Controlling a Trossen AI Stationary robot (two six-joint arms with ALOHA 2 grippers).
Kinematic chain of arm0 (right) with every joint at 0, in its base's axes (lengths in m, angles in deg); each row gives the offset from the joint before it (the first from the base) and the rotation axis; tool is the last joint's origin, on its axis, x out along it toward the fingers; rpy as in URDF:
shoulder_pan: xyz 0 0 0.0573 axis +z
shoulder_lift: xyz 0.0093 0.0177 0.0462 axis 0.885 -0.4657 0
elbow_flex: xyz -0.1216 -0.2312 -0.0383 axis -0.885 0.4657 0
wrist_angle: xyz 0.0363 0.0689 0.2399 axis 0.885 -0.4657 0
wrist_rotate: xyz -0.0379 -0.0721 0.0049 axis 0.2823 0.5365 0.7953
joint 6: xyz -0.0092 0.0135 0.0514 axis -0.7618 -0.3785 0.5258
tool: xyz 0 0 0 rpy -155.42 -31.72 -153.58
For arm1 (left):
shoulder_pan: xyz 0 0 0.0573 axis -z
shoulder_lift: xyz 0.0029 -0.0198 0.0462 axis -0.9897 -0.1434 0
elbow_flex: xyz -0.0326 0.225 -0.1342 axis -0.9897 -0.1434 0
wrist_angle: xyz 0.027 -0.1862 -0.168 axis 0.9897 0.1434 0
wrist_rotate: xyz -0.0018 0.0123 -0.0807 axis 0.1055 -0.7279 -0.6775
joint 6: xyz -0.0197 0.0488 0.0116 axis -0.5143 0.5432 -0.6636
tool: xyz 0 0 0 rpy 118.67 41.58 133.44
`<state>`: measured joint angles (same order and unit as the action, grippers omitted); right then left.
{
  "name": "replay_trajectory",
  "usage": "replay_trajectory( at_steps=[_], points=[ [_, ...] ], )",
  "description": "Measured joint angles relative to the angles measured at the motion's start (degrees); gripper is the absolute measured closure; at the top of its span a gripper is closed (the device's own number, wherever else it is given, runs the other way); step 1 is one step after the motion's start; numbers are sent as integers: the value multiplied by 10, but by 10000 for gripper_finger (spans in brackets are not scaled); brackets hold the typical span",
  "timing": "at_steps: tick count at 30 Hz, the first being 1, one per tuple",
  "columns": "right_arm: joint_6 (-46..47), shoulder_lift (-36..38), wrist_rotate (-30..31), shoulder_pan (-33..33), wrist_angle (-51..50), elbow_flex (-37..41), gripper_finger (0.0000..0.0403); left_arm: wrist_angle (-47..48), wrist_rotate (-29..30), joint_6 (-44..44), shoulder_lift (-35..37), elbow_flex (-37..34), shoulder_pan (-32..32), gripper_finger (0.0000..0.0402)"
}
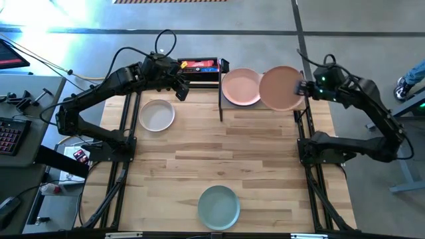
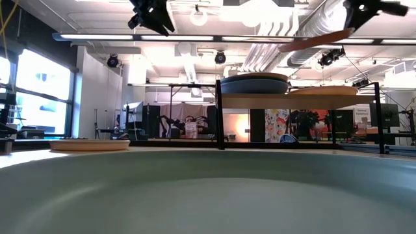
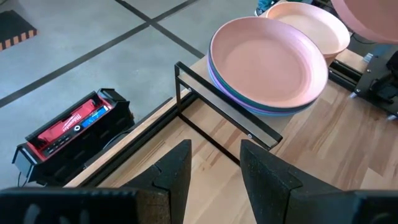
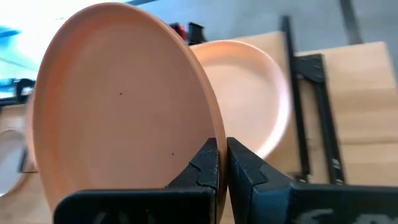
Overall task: Place and stack plates onto a shelf
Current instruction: Stack the orange plate on top of the light orange plate on the shelf
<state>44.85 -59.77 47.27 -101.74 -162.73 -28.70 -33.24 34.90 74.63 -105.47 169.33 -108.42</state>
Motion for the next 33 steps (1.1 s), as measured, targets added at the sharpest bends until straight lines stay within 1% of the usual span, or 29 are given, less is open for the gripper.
replay_trajectory(
  at_steps=[4, 9, 17, 19, 27, 33],
  points=[
    [34, 6, 35, 16, -39, 0, 403, 0, 0, 0, 0, 0, 0, 275],
    [54, 5, 68, 18, -84, 0, 403, 0, 2, 0, -1, 0, 0, 275],
    [56, 5, 99, 18, -88, 0, 403, 0, 2, 4, -1, 0, 0, 275],
    [72, 4, 103, 18, -88, 0, 403, 0, 2, 28, -1, 0, 0, 275],
    [160, 4, 125, 18, -92, 4, 403, 0, 2, 166, -2, 0, 0, 275],
    [241, 5, 126, 18, -108, 69, 403, 20, 2, 213, -2, 0, 0, 275]
  ],
)
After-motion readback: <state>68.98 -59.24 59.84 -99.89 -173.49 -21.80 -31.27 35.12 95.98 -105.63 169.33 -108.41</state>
